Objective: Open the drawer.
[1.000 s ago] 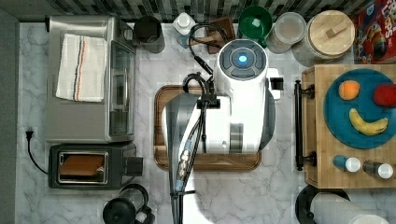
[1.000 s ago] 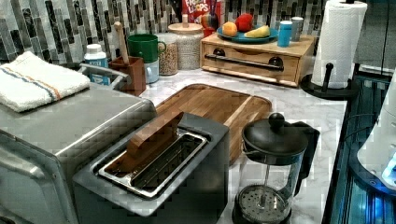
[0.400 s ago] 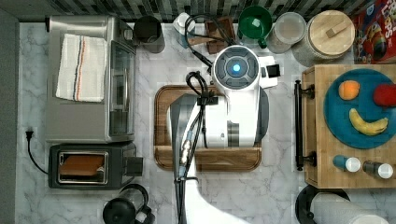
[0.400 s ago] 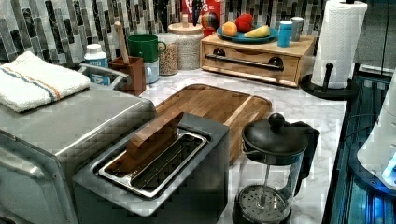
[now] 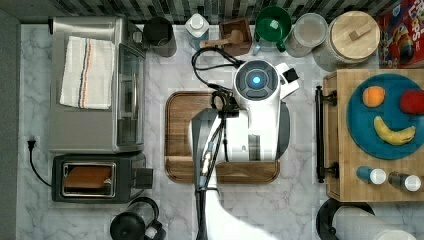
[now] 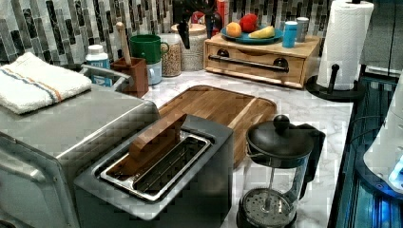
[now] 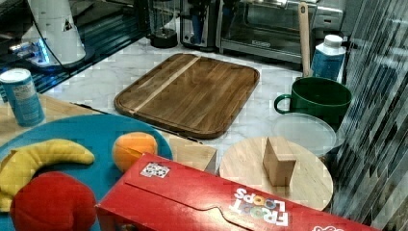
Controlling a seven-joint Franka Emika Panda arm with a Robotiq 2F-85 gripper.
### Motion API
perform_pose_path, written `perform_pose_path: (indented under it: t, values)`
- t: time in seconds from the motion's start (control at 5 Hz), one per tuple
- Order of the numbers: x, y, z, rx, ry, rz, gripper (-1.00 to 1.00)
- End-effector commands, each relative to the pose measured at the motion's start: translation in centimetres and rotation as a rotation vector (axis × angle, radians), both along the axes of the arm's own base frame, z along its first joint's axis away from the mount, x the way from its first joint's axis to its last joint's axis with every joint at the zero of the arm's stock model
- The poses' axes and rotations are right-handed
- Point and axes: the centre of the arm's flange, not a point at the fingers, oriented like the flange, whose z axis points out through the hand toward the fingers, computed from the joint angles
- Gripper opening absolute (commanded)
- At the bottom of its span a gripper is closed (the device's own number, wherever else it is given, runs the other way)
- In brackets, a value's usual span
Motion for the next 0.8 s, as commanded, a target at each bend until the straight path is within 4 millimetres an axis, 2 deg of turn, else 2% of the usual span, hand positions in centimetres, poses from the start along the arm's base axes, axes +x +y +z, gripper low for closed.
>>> perform_pose_path:
  t: [0.2, 0.4, 0.8]
  values:
    - [-0.4, -6.7, -2.0, -0.017, 0.022, 0.201, 1.0]
    - [-0.5, -8.7, -3.0, -0.006, 0.019, 0.253, 1.0]
    - [-1.3, -10.9, -4.1, -0.049, 0.03, 0.323, 1.0]
